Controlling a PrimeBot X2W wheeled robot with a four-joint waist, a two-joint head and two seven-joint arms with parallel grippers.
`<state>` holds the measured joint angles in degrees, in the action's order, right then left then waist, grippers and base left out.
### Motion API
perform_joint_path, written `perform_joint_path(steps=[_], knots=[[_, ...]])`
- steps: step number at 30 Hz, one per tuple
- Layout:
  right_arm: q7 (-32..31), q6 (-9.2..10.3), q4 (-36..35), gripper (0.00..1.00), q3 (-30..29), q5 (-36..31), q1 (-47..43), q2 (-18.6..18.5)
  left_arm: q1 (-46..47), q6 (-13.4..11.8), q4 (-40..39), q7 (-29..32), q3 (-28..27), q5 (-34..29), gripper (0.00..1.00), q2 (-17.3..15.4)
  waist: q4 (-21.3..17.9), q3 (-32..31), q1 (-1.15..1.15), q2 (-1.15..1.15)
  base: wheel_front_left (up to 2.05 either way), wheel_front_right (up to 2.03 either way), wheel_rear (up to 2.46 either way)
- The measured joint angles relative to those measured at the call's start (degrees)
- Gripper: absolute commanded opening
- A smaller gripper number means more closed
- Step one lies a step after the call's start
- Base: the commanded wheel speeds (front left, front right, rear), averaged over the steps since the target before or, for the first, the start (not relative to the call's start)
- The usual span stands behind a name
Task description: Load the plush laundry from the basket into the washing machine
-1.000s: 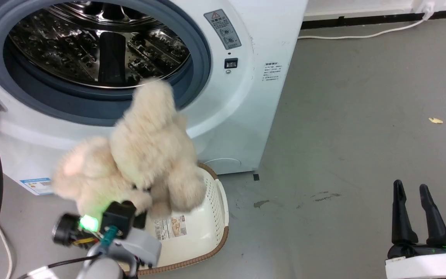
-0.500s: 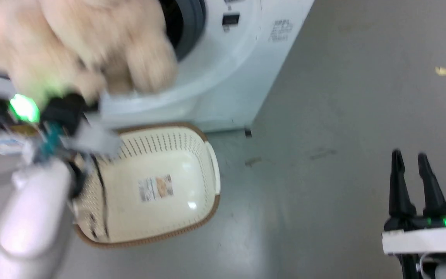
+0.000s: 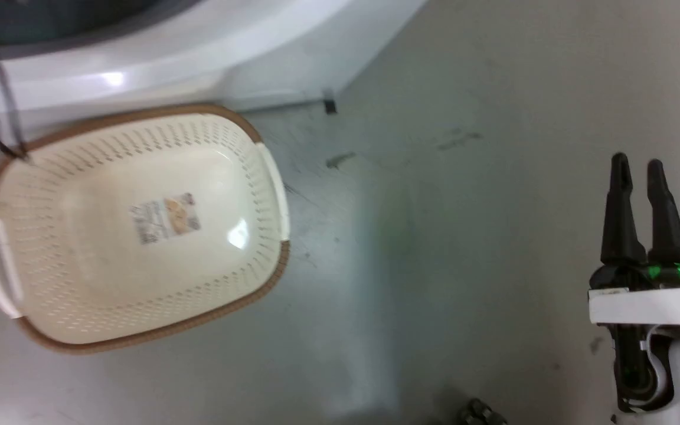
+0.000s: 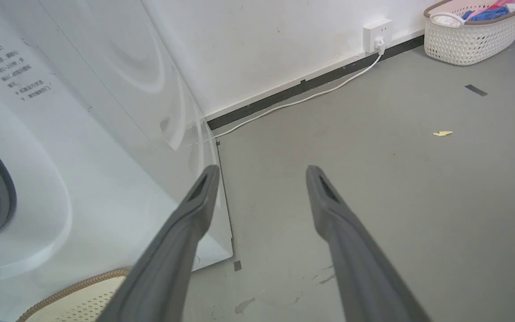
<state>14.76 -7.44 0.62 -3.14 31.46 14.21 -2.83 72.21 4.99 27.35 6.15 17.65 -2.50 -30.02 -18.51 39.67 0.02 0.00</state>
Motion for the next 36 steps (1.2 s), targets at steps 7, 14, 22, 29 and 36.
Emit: perform_joint_path(steps=[7, 14, 22, 29, 36], knots=[[0.00, 0.00, 0.64, 1.00, 2.19, 2.05, 1.30, -0.01, 12.05, 1.25, 11.82, 1.90, 3.31, -2.57, 0.00, -0.79, -3.39, 4.27, -0.01, 0.00, 0.00, 0.00, 0.00], [0.00, 0.00, 0.89, 1.00, 2.59, 2.86, 1.75, -0.01, 15.16, 1.79, 20.36, 1.33, 6.02, -2.79, 0.00, 0.12, -4.75, 5.93, -0.01, 0.00, 0.00, 0.00, 0.00], [0.00, 0.00, 1.08, 1.00, 1.59, 2.59, 2.42, -0.01, 16.13, 1.52, 25.35, -4.58, 7.23, -2.37, 1.00, 0.83, -4.25, 4.71, -0.01, 0.00, 0.00, 0.00, 0.00], [0.00, 0.00, 1.18, 1.00, 0.58, 0.11, 2.46, -0.01, 12.69, -0.31, 28.99, -12.89, 4.52, 2.83, 1.00, 4.22, -2.79, -0.19, -0.02, 0.00, 0.00, 0.00, 0.00], [0.00, 0.00, 0.45, 1.00, 0.60, -5.33, -0.80, 0.00, 1.44, -0.19, 30.77, -19.22, 3.79, 6.36, 1.00, 5.88, -0.83, -8.75, -0.03, 0.00, 0.00, 0.00, 0.00]])
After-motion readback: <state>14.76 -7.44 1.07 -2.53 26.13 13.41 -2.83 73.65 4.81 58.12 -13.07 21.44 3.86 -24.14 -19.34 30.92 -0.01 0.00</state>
